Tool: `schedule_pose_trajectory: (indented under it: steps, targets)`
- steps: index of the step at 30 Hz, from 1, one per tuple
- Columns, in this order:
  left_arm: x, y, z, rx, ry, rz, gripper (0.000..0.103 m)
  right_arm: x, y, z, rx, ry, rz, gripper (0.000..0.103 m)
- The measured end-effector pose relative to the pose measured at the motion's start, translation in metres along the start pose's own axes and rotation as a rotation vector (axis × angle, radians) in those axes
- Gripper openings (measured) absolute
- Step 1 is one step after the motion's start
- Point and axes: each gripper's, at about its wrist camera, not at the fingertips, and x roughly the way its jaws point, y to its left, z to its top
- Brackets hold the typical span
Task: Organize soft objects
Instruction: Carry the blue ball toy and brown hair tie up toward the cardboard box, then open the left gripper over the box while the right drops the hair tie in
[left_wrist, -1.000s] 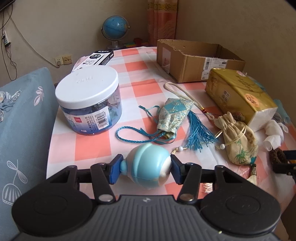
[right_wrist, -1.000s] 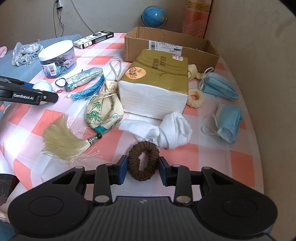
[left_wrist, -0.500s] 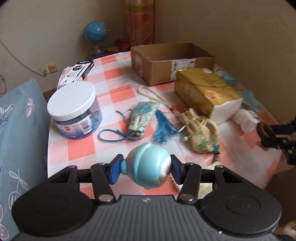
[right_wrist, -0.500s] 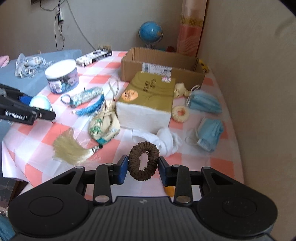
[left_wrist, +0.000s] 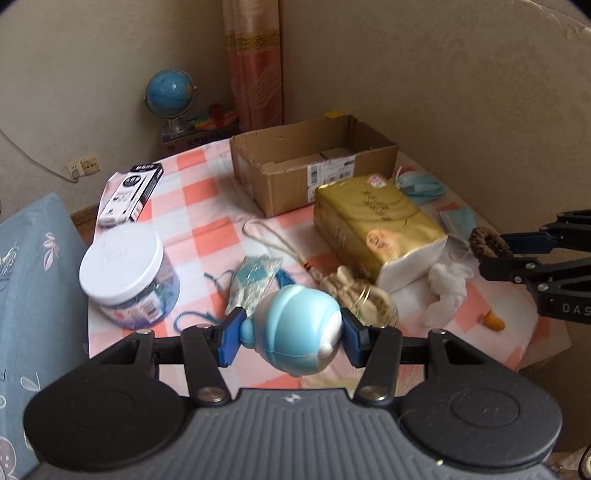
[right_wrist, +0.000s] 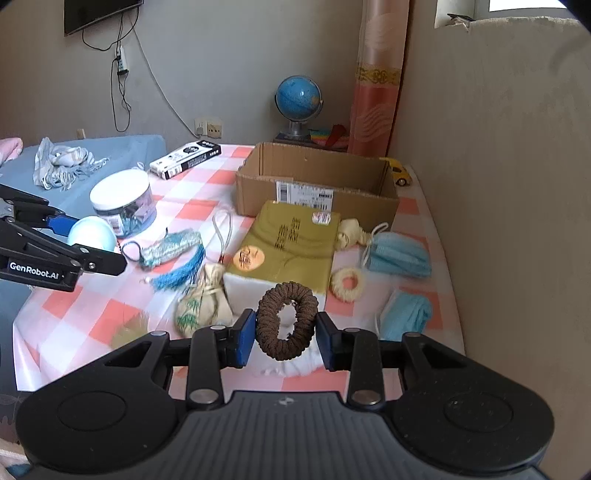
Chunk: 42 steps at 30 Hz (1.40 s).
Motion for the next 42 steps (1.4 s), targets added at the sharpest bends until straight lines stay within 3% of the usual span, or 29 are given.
schedule_pose_trajectory:
  steps: [22, 36, 39, 41, 42]
  targets:
    - [0.034, -0.018, 0.108, 0.092, -0.08, -0.016, 0.053, 0.013, -0.035, 0.042, 0.079, -0.037, -0.041, 0.04]
    - [0.099, -0.015, 0.19, 0.082, -0.101, 0.02, 0.055, 0.026, -0.05, 0.061, 0.108, -0.05, -0.072, 0.04]
    - [0.113, -0.011, 0.197, 0.054, -0.084, 0.026, 0.065, 0.03, -0.053, 0.063, 0.115, -0.045, -0.072, 0.04]
    - [0.119, -0.008, 0.199, 0.032, -0.085, 0.043, 0.085, 0.032, -0.052, 0.063, 0.113, -0.042, -0.076, 0.04]
    - [0.12, -0.008, 0.199, 0.027, -0.092, 0.049, 0.085, 0.032, -0.053, 0.063, 0.115, -0.041, -0.076, 0.04]
